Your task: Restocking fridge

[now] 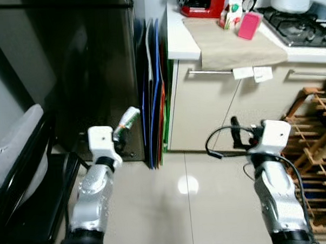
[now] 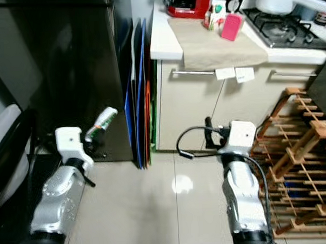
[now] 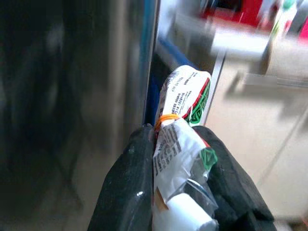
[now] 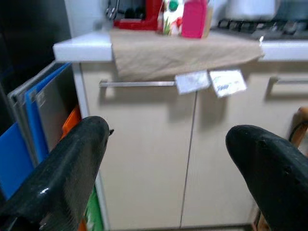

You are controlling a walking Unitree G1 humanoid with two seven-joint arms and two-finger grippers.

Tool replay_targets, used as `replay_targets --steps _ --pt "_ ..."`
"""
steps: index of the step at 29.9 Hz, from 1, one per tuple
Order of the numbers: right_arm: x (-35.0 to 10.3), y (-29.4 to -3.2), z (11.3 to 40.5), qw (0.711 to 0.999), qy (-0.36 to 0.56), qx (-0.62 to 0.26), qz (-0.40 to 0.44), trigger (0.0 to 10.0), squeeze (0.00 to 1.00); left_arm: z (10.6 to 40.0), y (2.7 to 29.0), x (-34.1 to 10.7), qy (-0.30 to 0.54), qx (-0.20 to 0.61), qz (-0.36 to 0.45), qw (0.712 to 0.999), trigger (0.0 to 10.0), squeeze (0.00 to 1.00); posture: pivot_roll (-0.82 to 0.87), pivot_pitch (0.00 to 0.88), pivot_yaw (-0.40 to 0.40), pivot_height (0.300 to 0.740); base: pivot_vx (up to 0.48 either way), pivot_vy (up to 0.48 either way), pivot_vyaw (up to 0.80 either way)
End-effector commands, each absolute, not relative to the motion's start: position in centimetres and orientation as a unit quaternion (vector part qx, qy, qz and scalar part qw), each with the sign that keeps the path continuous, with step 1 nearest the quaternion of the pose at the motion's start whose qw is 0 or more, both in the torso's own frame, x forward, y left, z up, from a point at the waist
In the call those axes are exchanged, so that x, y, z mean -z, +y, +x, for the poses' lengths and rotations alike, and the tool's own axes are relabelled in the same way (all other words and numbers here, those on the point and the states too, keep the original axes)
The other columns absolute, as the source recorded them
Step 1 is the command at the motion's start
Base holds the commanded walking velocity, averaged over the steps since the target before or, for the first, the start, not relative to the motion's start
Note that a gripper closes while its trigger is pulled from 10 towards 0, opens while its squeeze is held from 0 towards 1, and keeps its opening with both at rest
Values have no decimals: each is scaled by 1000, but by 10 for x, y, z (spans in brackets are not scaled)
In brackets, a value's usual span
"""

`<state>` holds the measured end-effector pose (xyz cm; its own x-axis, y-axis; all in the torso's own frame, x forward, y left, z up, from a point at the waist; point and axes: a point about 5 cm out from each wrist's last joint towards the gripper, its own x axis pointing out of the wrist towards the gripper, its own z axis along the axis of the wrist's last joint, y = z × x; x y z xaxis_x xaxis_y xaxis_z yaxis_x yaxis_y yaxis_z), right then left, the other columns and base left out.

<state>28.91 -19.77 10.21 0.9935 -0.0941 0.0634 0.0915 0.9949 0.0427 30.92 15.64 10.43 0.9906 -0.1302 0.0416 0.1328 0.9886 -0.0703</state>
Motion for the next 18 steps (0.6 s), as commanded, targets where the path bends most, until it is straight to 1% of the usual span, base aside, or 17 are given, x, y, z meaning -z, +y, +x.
replay_targets --steps 1,2,4,7,10,13,18 --pt "-114 -193 303 997 -58 40 7 10000 0 320 137 -119 -51 106 -53 992 10000 0 -79 0 27 732 0 0 0" --pt "-117 -191 306 997 -63 36 1 10000 0 322 134 -121 -56 118 -73 989 10000 0 -79 0 27 732 0 0 0" --pt "-125 -183 316 997 -73 26 6 10000 0 328 131 -122 -51 109 -51 991 10000 0 -104 0 43 732 403 -257 0" --pt "-128 -178 321 997 -71 29 22 10000 0 331 124 -121 -43 122 -64 990 10000 0 -111 0 45 732 374 -298 0" --pt "-122 -178 319 998 -63 25 14 10000 0 331 118 -123 -50 132 -53 989 10000 0 -115 0 47 732 372 -299 0" --pt "-112 -179 315 998 -49 28 13 10000 0 333 122 -118 -41 121 -61 990 10000 0 -115 0 46 732 374 -298 0" --pt "-108 -177 312 999 -43 23 5 10000 0 334 125 -117 -37 110 -64 991 10000 0 -116 0 46 732 373 -299 0"
